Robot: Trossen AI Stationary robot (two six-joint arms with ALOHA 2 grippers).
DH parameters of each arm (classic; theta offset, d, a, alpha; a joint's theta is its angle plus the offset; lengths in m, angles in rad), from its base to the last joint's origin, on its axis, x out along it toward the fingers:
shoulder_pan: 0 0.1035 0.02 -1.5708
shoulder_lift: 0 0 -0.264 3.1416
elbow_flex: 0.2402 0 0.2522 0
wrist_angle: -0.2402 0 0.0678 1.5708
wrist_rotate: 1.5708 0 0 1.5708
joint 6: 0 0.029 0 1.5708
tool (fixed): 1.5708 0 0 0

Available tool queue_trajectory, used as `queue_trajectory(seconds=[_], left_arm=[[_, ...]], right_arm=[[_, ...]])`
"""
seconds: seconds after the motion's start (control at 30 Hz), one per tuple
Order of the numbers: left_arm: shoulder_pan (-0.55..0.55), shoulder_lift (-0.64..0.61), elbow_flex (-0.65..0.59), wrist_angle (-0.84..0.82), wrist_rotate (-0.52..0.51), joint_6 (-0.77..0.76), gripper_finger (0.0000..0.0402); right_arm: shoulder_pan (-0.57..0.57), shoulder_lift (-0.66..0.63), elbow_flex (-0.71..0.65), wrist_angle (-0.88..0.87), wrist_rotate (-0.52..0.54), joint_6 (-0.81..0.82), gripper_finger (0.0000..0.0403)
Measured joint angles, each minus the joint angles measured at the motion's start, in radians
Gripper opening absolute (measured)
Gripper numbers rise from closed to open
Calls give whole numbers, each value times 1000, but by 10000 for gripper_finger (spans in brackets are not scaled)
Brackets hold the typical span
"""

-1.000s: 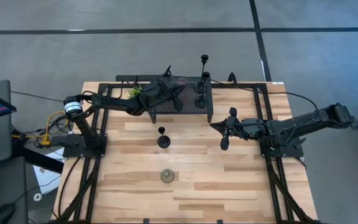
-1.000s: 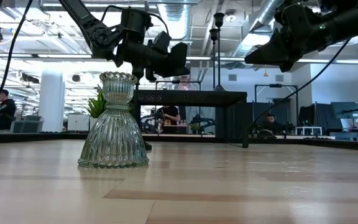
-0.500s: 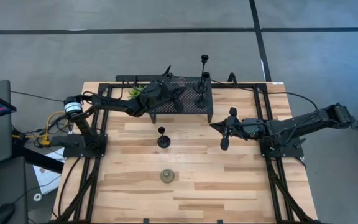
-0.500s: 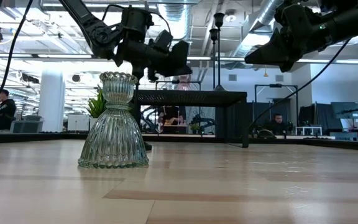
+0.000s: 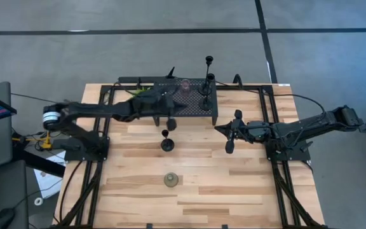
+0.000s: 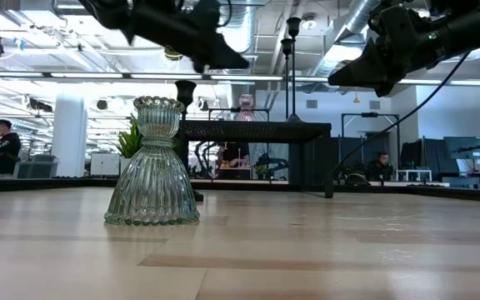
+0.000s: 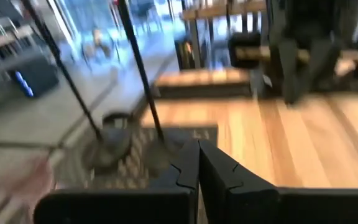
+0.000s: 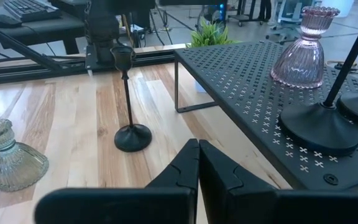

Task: Pick & Place candle stick holders
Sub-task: Align the green glass candle holder with the pink glass candle holder on the shelf

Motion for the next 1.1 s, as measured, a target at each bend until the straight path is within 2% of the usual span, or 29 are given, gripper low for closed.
queue_trajectory(seconds=[0.23,0.37,0.5,0.63,0.87,1.1], left_arm=[[-83,-184,0,-385,48,-3,4],[-177,-250,-2,-512,50,11,4],[-274,-305,-38,-558,50,21,4],[-365,-353,-151,-523,50,21,4],[-477,-408,-409,-224,51,21,4],[-532,-412,-596,-20,82,18,5]], right_arm=[[0,0,0,0,-1,-6,0],[2,0,0,3,-4,-6,0],[2,0,0,21,-18,-6,0],[2,0,0,29,-38,-6,0],[2,0,0,32,-56,-6,0],[2,0,0,36,-57,-5,0]])
